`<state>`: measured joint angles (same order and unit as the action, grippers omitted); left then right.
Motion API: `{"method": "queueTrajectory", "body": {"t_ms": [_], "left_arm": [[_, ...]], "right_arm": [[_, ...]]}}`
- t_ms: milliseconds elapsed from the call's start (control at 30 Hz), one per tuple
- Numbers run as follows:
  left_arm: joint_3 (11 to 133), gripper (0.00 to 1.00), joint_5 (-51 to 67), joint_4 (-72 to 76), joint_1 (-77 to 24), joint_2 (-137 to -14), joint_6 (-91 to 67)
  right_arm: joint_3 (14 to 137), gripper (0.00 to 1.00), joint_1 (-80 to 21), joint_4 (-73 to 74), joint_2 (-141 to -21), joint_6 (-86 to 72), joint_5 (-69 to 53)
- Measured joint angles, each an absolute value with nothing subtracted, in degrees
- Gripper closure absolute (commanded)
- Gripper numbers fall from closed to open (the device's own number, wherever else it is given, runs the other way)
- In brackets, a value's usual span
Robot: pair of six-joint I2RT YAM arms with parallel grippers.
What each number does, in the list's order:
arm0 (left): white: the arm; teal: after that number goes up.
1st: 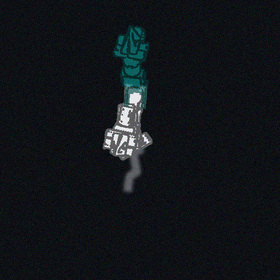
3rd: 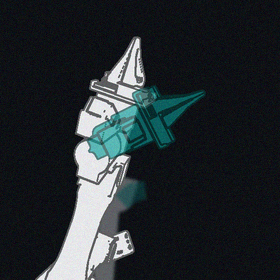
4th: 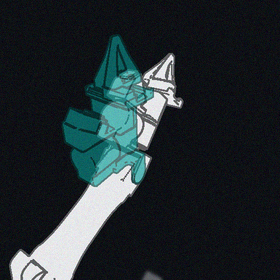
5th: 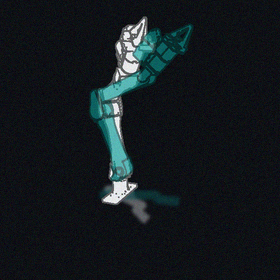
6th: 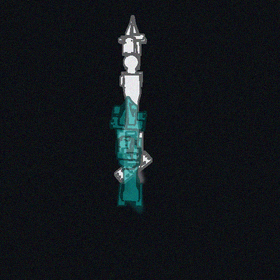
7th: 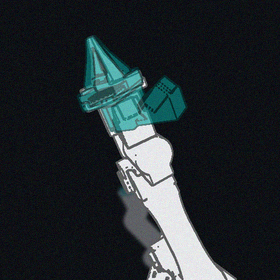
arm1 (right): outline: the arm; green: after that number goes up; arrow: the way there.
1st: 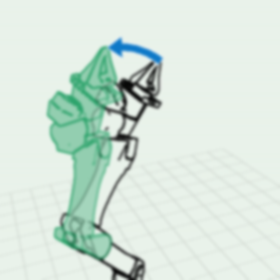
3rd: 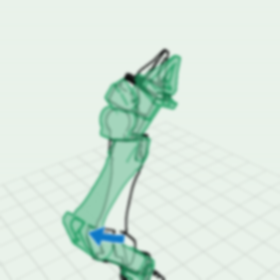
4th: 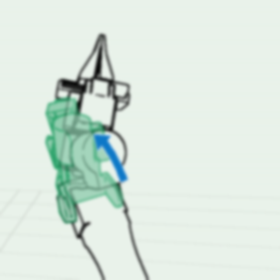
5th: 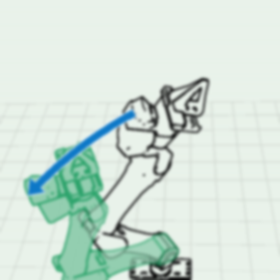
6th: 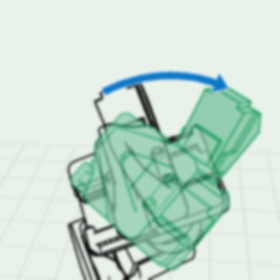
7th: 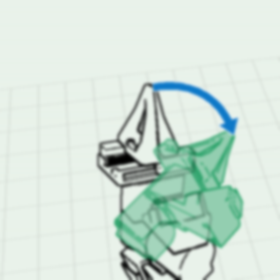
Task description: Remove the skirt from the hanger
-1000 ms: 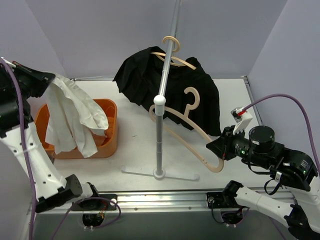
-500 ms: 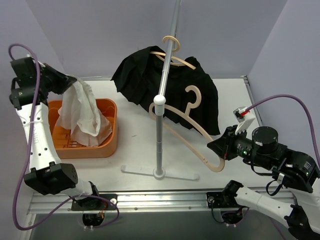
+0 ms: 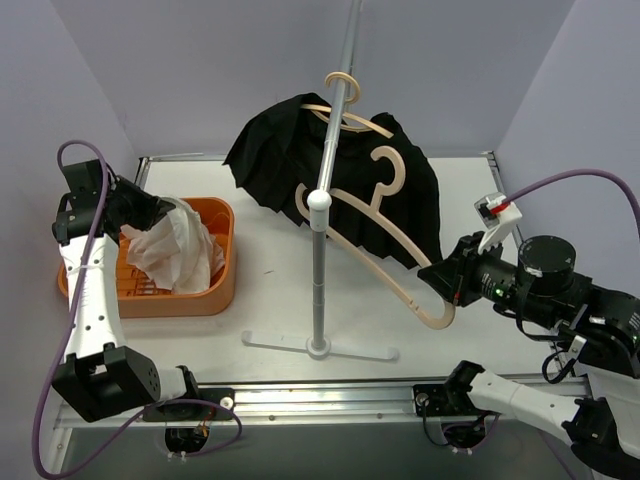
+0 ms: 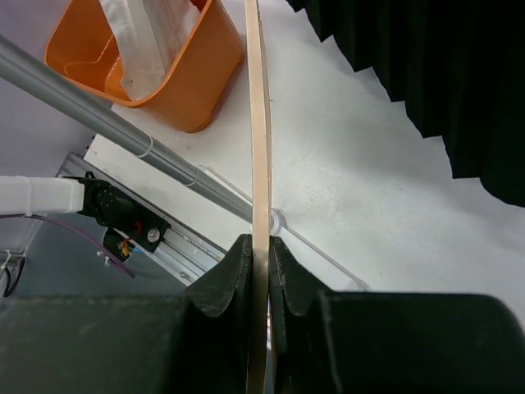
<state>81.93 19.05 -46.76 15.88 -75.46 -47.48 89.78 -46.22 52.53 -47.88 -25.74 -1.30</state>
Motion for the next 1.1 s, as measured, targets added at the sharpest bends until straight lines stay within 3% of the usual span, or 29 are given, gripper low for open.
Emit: {"method": "queueTrajectory", "body": {"t_ms": [267, 567, 600, 700, 833, 933, 1100], "left_arm": [[73.91, 0.98, 16.16, -46.70, 16.05, -75.53, -48.10], [54.76, 0.97, 16.38, -42.92, 18.33, -78.56, -50.96], [53.82, 0.83, 16.51, -42.85, 18.63, -78.61, -51.44], [52.95, 0.75, 17.19, -42.46, 19.05, -78.67, -53.43], [53.78, 0.32, 17.98, -41.82, 18.90, -78.83, -55.59], [57.56, 0.22, 17.78, -43.03, 18.39, -79.57, -56.60], [64.62, 0.15, 17.85, -43.31, 16.45, -79.66, -58.35]], "right_arm": [[91.26, 1.00, -46.22, 52.49, -51.59, -24.12, -0.19], [95.44, 1.00, -46.22, 52.49, -52.93, -23.66, 1.26], [95.88, 1.00, -46.22, 52.51, -52.99, -23.55, 1.48], [96.57, 1.00, -46.22, 52.51, -53.04, -23.44, 2.20], [96.71, 1.00, -46.22, 52.53, -53.28, -23.24, 2.42], [97.91, 1.00, -46.22, 52.58, -54.52, -22.57, 2.44], [102.45, 1.00, -46.22, 52.73, -58.67, -21.30, 2.13]]}}
